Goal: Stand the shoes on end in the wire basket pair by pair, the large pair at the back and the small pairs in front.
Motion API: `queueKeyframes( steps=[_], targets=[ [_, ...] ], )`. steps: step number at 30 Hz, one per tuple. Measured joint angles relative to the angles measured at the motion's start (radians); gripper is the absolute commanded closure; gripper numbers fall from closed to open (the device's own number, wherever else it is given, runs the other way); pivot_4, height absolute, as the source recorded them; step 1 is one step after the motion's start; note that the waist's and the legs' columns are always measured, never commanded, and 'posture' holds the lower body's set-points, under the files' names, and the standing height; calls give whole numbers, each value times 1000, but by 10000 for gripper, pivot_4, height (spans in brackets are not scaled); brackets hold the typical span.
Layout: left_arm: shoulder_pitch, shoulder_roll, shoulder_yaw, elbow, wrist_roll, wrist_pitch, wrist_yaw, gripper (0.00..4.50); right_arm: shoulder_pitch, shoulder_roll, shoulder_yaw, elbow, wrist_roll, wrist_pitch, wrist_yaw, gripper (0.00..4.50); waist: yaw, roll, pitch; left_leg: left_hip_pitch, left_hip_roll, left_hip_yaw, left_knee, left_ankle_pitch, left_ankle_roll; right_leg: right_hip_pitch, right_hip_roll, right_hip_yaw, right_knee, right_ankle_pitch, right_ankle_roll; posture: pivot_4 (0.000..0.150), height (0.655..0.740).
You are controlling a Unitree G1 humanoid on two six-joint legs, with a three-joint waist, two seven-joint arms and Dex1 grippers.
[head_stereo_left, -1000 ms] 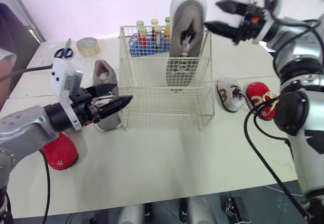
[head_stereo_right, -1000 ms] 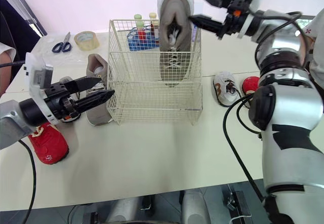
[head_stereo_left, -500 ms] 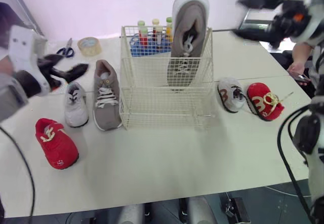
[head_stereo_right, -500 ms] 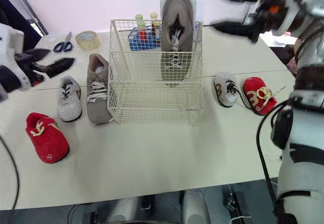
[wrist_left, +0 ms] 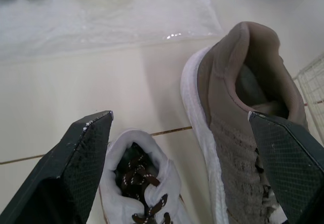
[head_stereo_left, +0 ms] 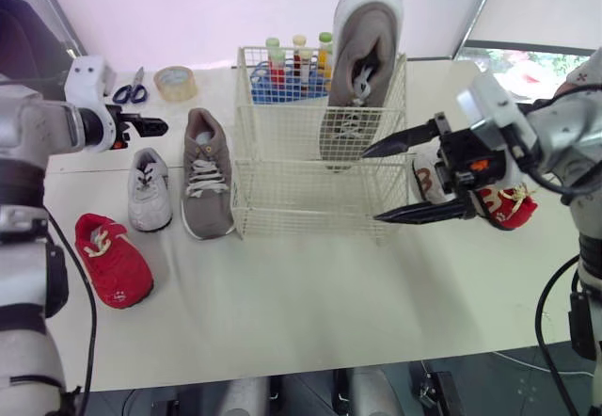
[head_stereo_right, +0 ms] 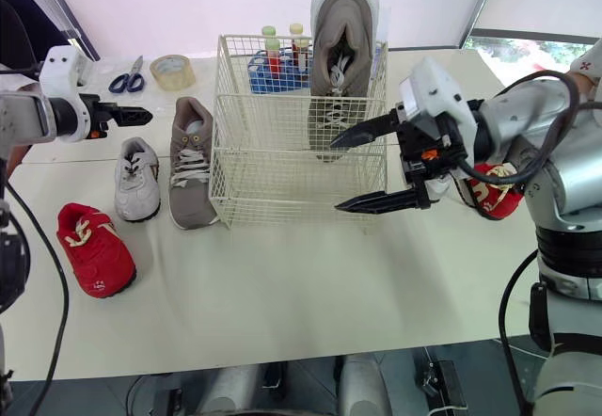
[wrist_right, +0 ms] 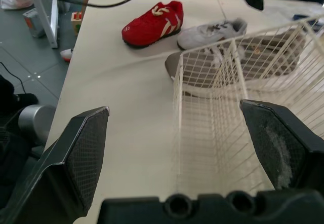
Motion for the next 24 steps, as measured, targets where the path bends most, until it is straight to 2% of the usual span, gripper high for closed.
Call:
queueKeyframes(
  steps=[5, 9, 19, 22, 24],
  targets=[
    [-106, -81, -29, 183, 89, -5, -111, 1053, 49, -26, -7, -70, 38, 25, -42, 0, -3, -1, 0, 0, 0, 0, 0, 0, 1, 0, 0, 0, 0, 0, 0, 1500, 7400],
    [-160, -107, -29, 276, 161, -18, -156, 1053, 109, -54, -24, -113, 62, 46, -78, 0, -6, -1, 1, 0, 1, 0, 0, 0, 3, -1, -1, 0, 0, 0, 0, 1500, 7400],
    [-165, -232, -69, 425, 324, -58, -220, 1053, 97, -90, -49, -148, 116, 63, -139, 0, -3, -2, 1, -2, 1, 0, 2, 0, 4, -1, -3, 0, 0, 0, 0, 1500, 7400],
    [-165, -271, -66, 463, 358, -109, -211, 9358, 62, -100, -75, -154, 154, 68, -150, 0, -2, -3, 0, -2, 1, 0, 2, 0, 4, 0, -4, 0, 0, 0, 0, 1500, 7400],
    [-165, -284, -53, 483, 371, -140, -206, 20114, 62, -114, -74, -157, 157, 72, -156, 0, -3, -3, 0, -1, 1, 0, 2, -1, 3, 0, -4, 0, 0, 0, 1, 1500, 7400]
  ],
)
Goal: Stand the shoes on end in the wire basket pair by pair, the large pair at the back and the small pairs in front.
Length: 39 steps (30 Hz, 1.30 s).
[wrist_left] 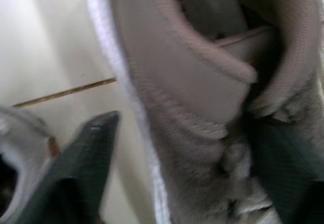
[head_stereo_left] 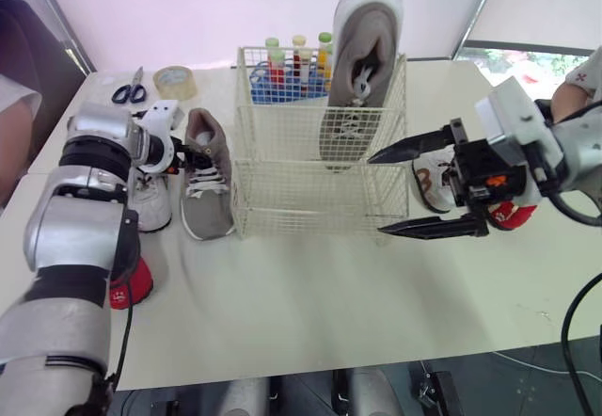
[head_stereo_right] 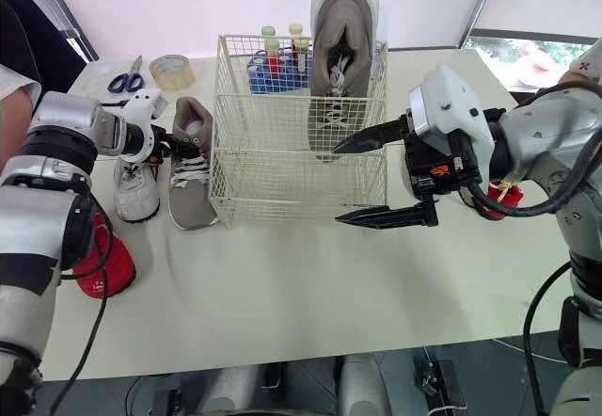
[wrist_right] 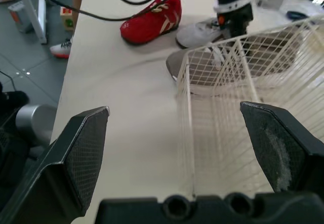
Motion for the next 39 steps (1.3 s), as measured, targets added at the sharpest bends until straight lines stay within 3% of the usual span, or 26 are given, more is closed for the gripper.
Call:
queueKeyframes(
  steps=[3, 6, 11, 15, 17, 22, 26, 29, 34, 39],
  targets=[
    [1, -11, 34, 29, 17, -35, 32, 33481, 0, -6, 5, -9, 7, 5, -8, 0, 1, 0, -1, 2, 0, 0, 0, -1, -1, 2, -1, 0, 0, 0, 0, 1500, 7400],
    [1, -20, 69, 45, 21, -51, 57, 41012, 0, -12, 8, -13, 7, 5, -14, 0, 6, 0, -2, 2, 0, 0, 1, -1, -1, 3, -1, -1, 0, 0, 0, 1500, 7400],
    [-2, -26, 163, 61, 5, -49, 105, 41240, -20, -14, 11, -4, 5, 5, -23, 0, 17, 0, -2, 2, 0, 0, 2, -1, -1, 2, -1, -1, 0, 1, 1, 1500, 7400],
    [-16, 1, 254, 15, -23, -114, 183, 41240, -54, -12, 4, 48, -21, -13, -80, 0, 21, -4, 1, -7, 0, 0, 2, 0, -2, -5, -1, -1, 1, 4, 3, 1500, 7400],
    [-35, 31, 277, -110, -25, -187, 209, 41240, -84, -9, -20, 88, -44, -24, -143, 0, 22, -5, 1, -21, 0, 0, 5, 1, -3, -19, -1, 0, 1, 9, 4, 1500, 7400],
    [-53, 48, 362, -500, -48, -348, 286, 41240, -85, -8, -124, 91, -2, 36, -266, 0, 25, -5, 1, -30, 0, 1, 10, 3, -3, -23, -1, -1, 0, 10, 5, 1500, 7400],
    [-26, -40, 397, -763, -76, -539, 327, 41240, -82, -8, -157, 66, 35, 73, -323, 0, 26, -4, 1, -27, -1, 2, 13, 1, 0, -17, 0, -2, -7, 12, 9, 1500, 7400],
    [13, -115, 389, -855, -91, -649, 338, 41240, -68, -14, -162, 67, 39, 85, -342, 0, 23, -4, 0, -26, 0, 2, 13, -1, 6, -12, 3, -1, -14, 20, 8, 1500, 7400],
    [40, -242, 338, -887, -91, -735, 367, 41240, -62, -20, -195, 86, 50, 98, -349, 0, 24, -4, 0, -18, 1, 2, 13, 0, 7, -3, 4, -1, -17, 21, 7, 1500, 7400],
    [118, -286, 261, -963, -54, -774, 377, 41240, -62, -24, -195, 99, 48, 96, -348, 0, 22, -2, 0, -16, 2, 4, 13, 1, 10, -2, 4, 0, -16, 21, 7, 1500, 7400]
  ],
)
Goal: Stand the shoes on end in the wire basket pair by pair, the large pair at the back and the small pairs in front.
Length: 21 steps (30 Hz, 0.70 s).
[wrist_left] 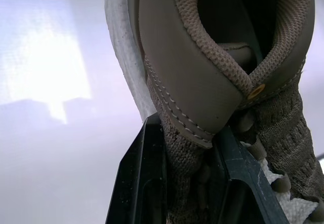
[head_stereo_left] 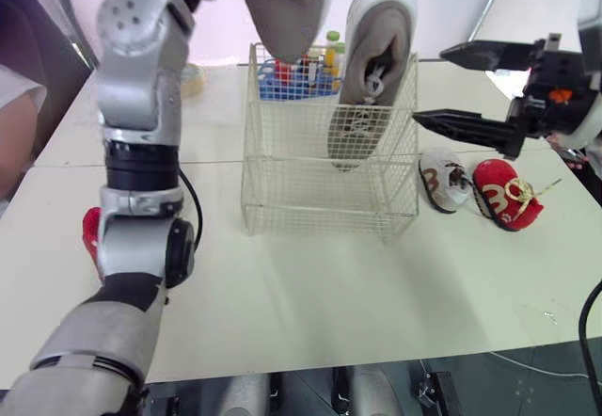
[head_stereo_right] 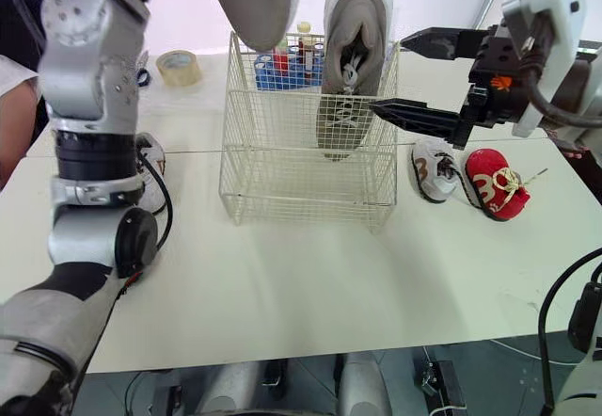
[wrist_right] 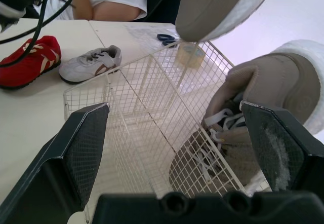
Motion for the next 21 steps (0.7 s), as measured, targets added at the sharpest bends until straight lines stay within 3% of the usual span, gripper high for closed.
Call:
queueKeyframes(
  steps=[9, 15, 21],
  targets=[
    [169, -70, -70, -26, 164, -127, 174, 41240, 18, 7, -3, 4, 8, -19, -5, 0, 5, 0, 0, 0, 0, 0, 1, 0, 1, 0, 0, 0, 0, 0, 0, 1500, 7400],
    [228, -97, -78, -21, 179, -167, 193, 41240, 18, 9, 2, 8, 8, -39, -6, 0, 2, 1, -1, 0, 0, 0, 1, 0, 1, 1, 0, 0, 0, 0, 0, 1500, 7400],
    [309, -113, -79, -89, 151, -72, 170, 41240, 19, 16, 9, 9, 8, -48, -15, 0, 0, 2, -1, 0, 0, 0, 1, 0, 1, 0, 0, 0, 0, 0, 0, 1500, 7400]
  ],
)
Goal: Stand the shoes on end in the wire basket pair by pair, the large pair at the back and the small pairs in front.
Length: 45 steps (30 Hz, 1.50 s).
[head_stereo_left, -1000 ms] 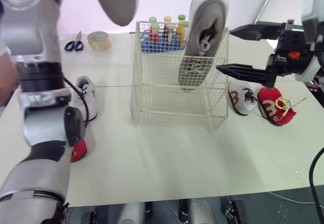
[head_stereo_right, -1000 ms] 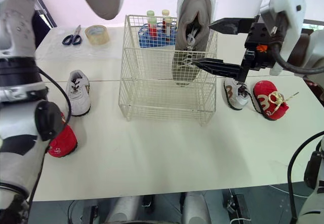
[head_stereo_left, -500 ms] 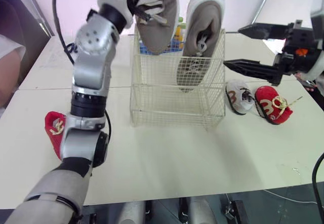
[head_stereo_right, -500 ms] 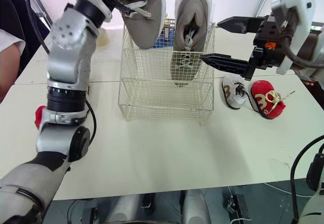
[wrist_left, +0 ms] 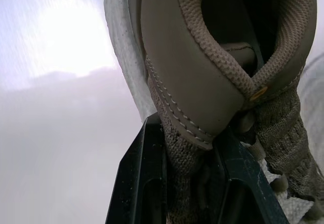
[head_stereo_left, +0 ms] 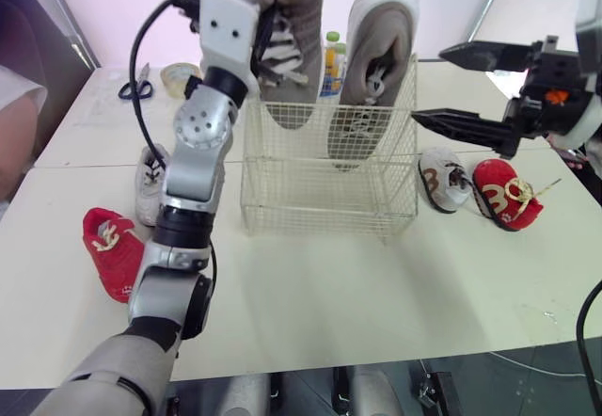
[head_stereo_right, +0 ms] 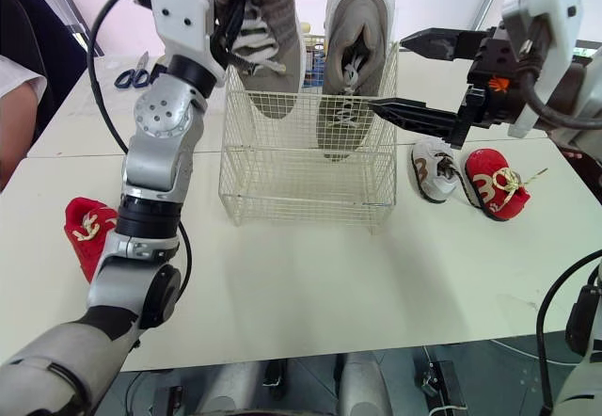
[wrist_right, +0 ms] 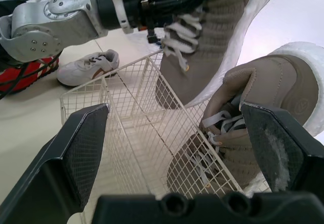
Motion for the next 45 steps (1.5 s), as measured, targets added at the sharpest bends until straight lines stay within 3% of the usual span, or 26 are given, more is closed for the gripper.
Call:
queueKeyframes(
  steps=[1, 5, 9, 16, 21, 28, 32, 36, 39, 45],
  targets=[
    [19, 1, 0, -18, -4, 15, -6, 41240, 0, 1, 1, 0, 0, -1, -2, 0, 0, 0, 0, 0, 0, 0, 0, 0, 0, 0, 0, 0, 0, 0, 0, 1500, 7400],
    [97, 11, 1, -103, -30, 111, -33, 22349, 2, 13, 5, 6, 0, -13, -5, 0, 0, 1, -1, 0, 0, 0, 0, 0, 0, 0, 0, 0, 0, 0, 0, 1500, 7400],
    [189, 16, 8, -185, -75, 240, -57, 718, 5, 42, 26, 22, -2, -32, -5, 0, 1, 1, 0, 0, 0, 0, 0, 0, 0, 0, 0, 0, 0, 0, 0, 1500, 7400],
    [240, 85, 17, -445, -162, 448, -104, 247, 40, 63, 45, 44, -19, -49, -5, 0, 3, 1, -1, 0, 0, 0, 1, 0, 0, 1, 0, 0, 0, -2, -3, 1500, 7400],
    [239, 166, 136, -609, -325, 665, -147, 247, 115, 81, 20, 39, 11, -14, -33, 0, 1, 1, -1, 1, 0, 0, 1, 0, 0, 1, 1, 0, 1, -2, -3, 1500, 7400],
    [354, 250, 277, -724, -590, 884, -216, 247, 211, 69, -264, 56, 217, 127, -129, 0, 6, 1, -1, 3, 0, -1, 1, 0, 0, 4, 1, 0, -1, -2, -4, 1500, 7400],
    [523, 198, 320, -750, -805, 966, -249, 247, 496, 9, -334, 77, 130, 134, -95, 0, 2, 1, -2, 5, -1, 0, 1, -1, 2, 8, 0, 1, -2, -3, -4, 1500, 7400],
    [562, 203, 303, -821, -901, 966, -250, 247, 561, 31, -433, 121, 77, 77, -133, 0, 2, 3, -3, 12, 0, 2, 1, -2, -1, 11, 2, 3, -1, -3, -4, 1500, 7400],
    [575, 270, 263, -887, -914, 962, -244, 247, 629, 85, -469, 131, 24, 9, -164, 0, 1, 3, -6, 19, 2, 2, -1, -3, -2, 17, 3, 3, -4, -4, -4, 1500, 7400],
    [672, 283, 192, -969, -993, 946, -206, 247, 711, 272, -396, 151, -114, -136, -293, 0, 1, 12, -10, 19, 1, 5, -2, -4, 0, 16, 2, 6, -6, -4, -4, 1500, 7400]
  ],
)
